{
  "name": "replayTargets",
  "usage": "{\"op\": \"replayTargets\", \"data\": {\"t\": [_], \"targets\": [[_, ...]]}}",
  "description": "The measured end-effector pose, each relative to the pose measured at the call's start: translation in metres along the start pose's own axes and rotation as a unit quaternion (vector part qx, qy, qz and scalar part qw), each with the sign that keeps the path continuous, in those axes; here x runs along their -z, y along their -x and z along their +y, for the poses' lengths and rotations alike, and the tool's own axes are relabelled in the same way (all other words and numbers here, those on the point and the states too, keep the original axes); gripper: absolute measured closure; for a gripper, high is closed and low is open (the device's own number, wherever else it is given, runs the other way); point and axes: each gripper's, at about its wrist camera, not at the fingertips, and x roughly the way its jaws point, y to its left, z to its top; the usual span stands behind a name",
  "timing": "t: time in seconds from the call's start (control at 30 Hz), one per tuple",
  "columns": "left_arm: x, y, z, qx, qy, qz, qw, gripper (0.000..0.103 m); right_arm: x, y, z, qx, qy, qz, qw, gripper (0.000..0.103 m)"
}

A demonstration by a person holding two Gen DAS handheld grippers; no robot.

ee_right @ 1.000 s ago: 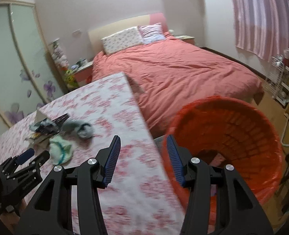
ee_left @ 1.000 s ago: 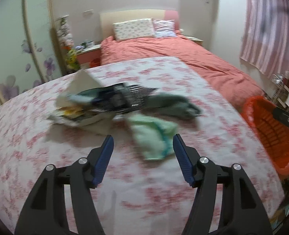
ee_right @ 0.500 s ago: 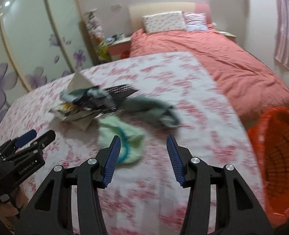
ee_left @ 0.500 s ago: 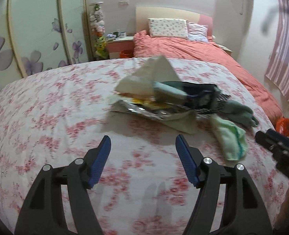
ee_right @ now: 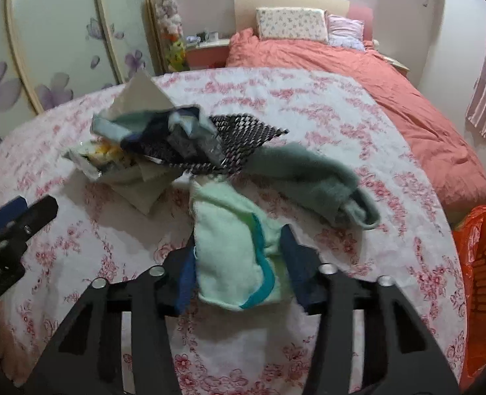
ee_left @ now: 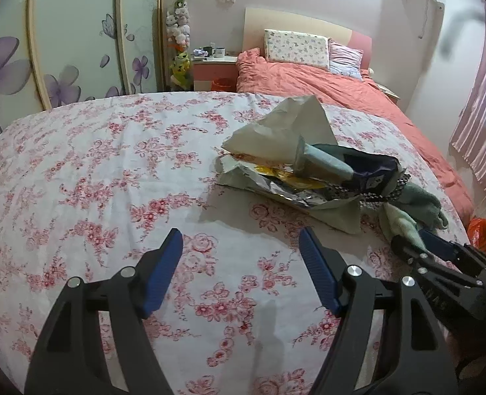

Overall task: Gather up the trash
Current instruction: 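Grasp the mint green towel with the right tool while the left tool returns to the bed, then grasp the silver snack bag with the left tool while the right tool holds the towel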

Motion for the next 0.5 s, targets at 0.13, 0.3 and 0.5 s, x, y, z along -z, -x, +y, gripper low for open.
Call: {"op": "replayTargets", "data": {"t": [0.13, 0.3, 0.5], "targets": [[-0.002, -0.004, -0.011, 0.014, 0.003, 0.005, 0.9999, 0.031, 0.004, 0.005, -0.013, 0.000, -0.013, -0.002, 1.000, 0.090], [-0.006, -0.012, -0.029, 0.031, 0.007, 0.015, 0.9994, 0.030, 0.015, 0.017, -0.024, 0.017, -0.017, -0.012, 1.000, 0.092], [-0.012, -0.023, -0.058, 0.047, 0.003, 0.023, 0.9986, 0.028, 0.021, 0.026, -0.045, 0.031, -0.035, -0.018, 0.999, 0.092]]}}
